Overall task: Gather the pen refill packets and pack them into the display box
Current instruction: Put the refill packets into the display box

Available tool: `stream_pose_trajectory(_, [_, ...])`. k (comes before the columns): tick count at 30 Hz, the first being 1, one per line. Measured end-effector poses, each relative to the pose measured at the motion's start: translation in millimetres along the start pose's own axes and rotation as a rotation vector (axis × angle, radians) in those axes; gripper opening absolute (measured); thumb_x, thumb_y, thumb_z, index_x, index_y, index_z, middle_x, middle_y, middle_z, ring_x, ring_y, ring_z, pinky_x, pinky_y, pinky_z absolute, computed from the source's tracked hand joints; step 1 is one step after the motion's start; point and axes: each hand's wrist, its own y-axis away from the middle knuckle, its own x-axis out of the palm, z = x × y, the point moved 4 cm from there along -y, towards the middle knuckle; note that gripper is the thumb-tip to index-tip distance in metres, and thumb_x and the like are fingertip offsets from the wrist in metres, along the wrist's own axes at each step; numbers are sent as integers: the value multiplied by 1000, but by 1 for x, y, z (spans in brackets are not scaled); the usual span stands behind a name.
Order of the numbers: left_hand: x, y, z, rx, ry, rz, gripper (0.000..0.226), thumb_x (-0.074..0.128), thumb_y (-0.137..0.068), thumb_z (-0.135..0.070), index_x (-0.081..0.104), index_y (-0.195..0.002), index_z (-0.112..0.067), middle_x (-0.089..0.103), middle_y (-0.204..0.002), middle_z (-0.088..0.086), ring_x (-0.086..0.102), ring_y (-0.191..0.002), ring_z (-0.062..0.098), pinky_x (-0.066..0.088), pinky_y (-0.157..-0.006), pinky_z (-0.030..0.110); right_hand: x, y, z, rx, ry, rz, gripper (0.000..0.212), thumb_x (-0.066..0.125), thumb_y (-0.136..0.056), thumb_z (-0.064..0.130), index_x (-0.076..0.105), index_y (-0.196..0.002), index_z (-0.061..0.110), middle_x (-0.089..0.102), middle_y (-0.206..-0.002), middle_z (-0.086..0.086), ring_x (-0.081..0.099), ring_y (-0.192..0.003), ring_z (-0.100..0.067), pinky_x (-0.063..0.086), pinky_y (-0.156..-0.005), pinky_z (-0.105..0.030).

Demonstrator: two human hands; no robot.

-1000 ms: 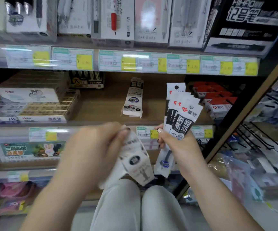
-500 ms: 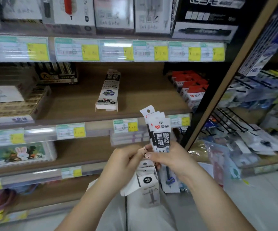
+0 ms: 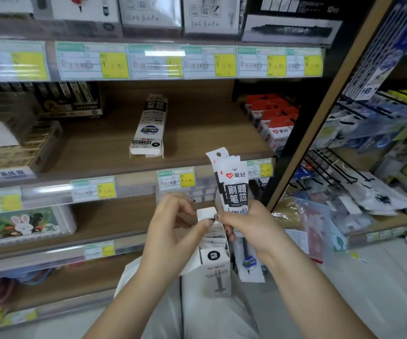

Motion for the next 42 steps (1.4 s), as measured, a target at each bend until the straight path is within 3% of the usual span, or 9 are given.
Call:
stream_pose_trajectory(3, [4, 5, -3, 46, -75, 196, 19, 63, -74, -40, 63, -77, -22, 52, -110, -16, 56, -103, 5, 45, -79, 17, 0, 0, -2, -20, -26, -66, 25, 59, -80, -5, 54, -60, 9, 48, -42, 2, 44, -40, -11, 40, -42, -22])
stream_pose_trajectory(7, [3, 6, -6, 103, -141, 327, 28, 58, -77, -39, 71, -89, -18, 50, -117, -24, 51, -109, -6, 37, -86, 5, 0, 1, -5, -13, -51, -109, 22, 59, -80, -5, 56, -62, 8, 48, -42, 3, 44, -40, -10, 40, -43, -22])
stream_pose_trajectory(10, [-1, 7, -9, 155, -281, 383, 30, 51, -81, -42, 72, -93, -23, 45, -125, -27, 47, -116, -1, 38, -94, 15, -1, 1, -8, -13, -50, -145, 19, 60, -80, -2, 58, -64, 9, 50, -43, 3, 45, -40, -11, 39, -46, -24])
stream_pose_trajectory(13, [-2, 10, -17, 276, -470, 371, 30, 47, -86, -36, 73, -92, -22, 50, -133, -4, 43, -124, 16, 39, -99, 33, -2, 1, -9, -11, -31, -185, 13, 62, -78, 0, 59, -67, 7, 51, -43, 3, 46, -41, -13, 39, -49, -28])
stream_pose_trajectory(16, [-3, 11, -27, 425, -643, 338, 28, 47, -88, -30, 73, -85, -20, 58, -121, 5, 44, -122, 27, 43, -95, 40, -1, 1, -10, -5, -41, -204, 14, 62, -78, -1, 59, -67, 7, 50, -42, 3, 45, -40, -11, 39, -48, -27])
stream_pose_trajectory(21, [-2, 9, -37, 550, -689, 305, 27, 48, -86, -25, 73, -79, -15, 68, -97, -4, 50, -108, 23, 40, -82, 36, 2, 0, -11, 9, -79, -202, 20, 60, -79, -4, 58, -63, 8, 48, -42, 2, 43, -38, -10, 39, -43, -21])
stream_pose_trajectory(25, [-2, 9, -37, 550, -696, 320, 27, 48, -85, -24, 73, -79, -13, 68, -96, -4, 50, -104, 20, 38, -81, 32, 3, 0, -12, 5, -96, -200, 22, 60, -79, -4, 57, -61, 9, 48, -42, 2, 43, -38, -10, 38, -43, -21])
stream_pose_trajectory(32, [1, 8, -39, 568, -703, 331, 27, 48, -85, -21, 72, -77, -11, 69, -94, -2, 52, -96, 21, 51, -68, 37, 1, -1, -15, 13, -118, -207, 23, 62, -80, -2, 59, -61, 12, 50, -42, 3, 44, -39, -11, 36, -50, -29])
stream_pose_trajectory(42, [9, 2, -41, 579, -714, 353, 27, 47, -83, -20, 72, -76, -12, 68, -93, -4, 50, -93, 18, 46, -67, 34, -5, -2, -14, 15, -118, -235, 26, 62, -82, 0, 55, -60, 13, 48, -39, 6, 42, -36, -8, 38, -45, -22])
